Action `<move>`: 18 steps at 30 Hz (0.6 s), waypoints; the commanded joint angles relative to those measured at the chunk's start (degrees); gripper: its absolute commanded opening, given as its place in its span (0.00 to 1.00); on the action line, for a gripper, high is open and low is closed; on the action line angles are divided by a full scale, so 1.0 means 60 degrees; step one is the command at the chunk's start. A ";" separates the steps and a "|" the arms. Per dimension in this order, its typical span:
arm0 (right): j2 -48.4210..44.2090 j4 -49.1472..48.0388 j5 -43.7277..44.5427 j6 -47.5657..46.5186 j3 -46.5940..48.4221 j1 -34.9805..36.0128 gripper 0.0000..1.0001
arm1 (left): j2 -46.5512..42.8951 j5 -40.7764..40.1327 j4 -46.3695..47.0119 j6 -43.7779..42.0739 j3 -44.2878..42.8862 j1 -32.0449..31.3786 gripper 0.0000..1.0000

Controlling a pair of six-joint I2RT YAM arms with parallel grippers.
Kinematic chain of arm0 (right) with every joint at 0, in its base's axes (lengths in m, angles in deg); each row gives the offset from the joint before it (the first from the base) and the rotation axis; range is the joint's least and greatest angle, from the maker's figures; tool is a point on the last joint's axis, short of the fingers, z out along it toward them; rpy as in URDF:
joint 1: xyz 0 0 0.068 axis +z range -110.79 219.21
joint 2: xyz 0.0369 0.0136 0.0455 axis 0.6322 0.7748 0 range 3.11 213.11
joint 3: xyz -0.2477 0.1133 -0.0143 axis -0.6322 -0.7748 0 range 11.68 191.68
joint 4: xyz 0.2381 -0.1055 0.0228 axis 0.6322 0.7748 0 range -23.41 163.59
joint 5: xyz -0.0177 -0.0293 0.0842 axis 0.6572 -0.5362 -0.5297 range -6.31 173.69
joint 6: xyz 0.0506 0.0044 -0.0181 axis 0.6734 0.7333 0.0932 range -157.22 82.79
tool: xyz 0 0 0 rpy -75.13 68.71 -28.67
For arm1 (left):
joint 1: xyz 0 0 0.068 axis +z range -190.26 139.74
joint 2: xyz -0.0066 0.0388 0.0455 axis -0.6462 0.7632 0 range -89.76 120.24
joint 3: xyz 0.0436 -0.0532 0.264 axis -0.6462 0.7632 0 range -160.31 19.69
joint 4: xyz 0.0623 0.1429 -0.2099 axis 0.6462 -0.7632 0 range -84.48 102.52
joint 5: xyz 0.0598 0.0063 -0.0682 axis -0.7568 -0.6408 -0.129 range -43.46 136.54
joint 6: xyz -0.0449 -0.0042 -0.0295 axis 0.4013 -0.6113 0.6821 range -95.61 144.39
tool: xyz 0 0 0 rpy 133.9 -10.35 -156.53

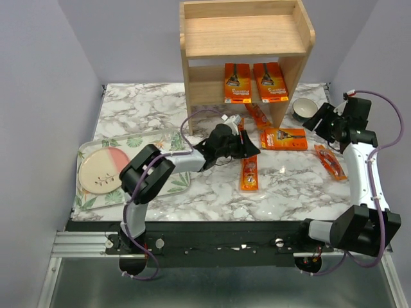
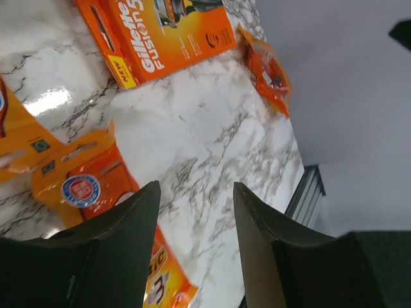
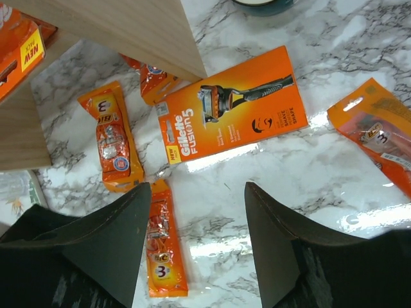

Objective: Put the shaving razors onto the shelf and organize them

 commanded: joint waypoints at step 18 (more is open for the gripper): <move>-0.1498 0.0471 -0.0322 0.0283 -0.1396 -0.0270 0.68 | 0.3946 -0.3234 -0.2818 0.4574 -0.4558 -0.0470 0.59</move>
